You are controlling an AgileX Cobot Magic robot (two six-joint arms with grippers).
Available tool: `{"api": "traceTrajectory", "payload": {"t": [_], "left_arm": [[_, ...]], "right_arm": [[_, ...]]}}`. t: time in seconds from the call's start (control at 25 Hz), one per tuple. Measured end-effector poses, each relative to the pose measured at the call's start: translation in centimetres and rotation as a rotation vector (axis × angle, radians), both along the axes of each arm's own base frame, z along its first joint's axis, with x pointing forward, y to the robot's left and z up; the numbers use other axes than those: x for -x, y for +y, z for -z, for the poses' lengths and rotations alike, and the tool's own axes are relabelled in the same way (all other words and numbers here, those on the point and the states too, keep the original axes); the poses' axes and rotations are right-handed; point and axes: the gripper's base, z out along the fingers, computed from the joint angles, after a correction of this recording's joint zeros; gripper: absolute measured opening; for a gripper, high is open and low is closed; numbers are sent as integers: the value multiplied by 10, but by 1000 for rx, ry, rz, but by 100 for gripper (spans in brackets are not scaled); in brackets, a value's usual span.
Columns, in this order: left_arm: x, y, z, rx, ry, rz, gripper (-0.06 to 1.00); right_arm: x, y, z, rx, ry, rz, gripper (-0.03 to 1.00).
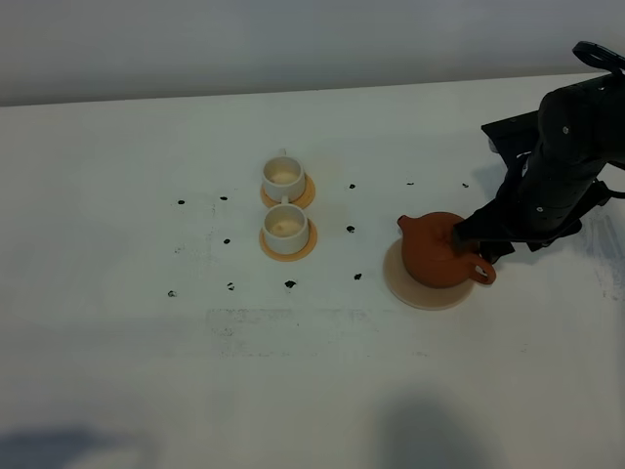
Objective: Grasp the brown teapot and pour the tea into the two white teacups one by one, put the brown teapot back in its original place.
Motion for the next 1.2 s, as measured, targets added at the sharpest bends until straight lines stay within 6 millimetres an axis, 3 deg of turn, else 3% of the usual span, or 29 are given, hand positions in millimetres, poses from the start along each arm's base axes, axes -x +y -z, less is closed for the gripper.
{"api": "traceTrajectory", "payload": {"t": [0.56, 1.2], "left_arm": [[0, 0, 0, 0, 0, 0, 21], [0, 0, 0, 0, 0, 0, 21]], "right_arm": [[8, 1, -7, -18, 64, -5, 51], [15, 15, -7, -88, 103, -43, 51]]}}
